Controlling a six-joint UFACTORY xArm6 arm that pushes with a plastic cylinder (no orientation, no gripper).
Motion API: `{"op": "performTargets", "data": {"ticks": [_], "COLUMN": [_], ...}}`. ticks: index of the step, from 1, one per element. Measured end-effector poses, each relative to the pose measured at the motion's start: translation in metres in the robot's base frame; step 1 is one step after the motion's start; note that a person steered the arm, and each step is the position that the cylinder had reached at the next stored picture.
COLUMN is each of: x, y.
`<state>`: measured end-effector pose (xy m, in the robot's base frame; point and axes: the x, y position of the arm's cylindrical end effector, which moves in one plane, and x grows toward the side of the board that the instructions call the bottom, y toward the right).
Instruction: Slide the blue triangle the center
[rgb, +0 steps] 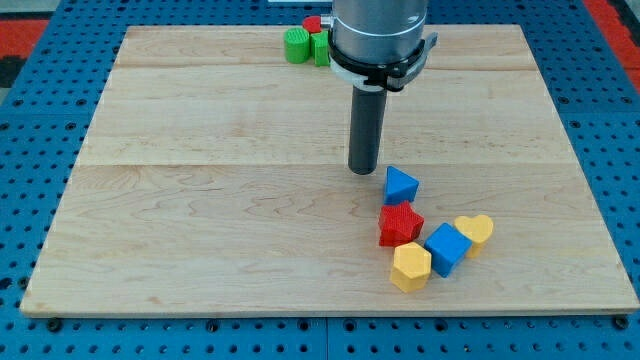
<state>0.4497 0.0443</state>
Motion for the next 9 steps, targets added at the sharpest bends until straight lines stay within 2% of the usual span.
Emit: {"op": "performTargets", "data": {"ticks": [1, 2, 3, 4, 5, 6, 7, 8, 9], "x": [-0.003, -0.032, -0.020, 0.096, 0.155, 0.134, 0.093, 0.052, 0.032], "y": [0.010, 0.065, 0.167, 0.201, 0.154, 0.082, 0.046, 0.030, 0.026]}}
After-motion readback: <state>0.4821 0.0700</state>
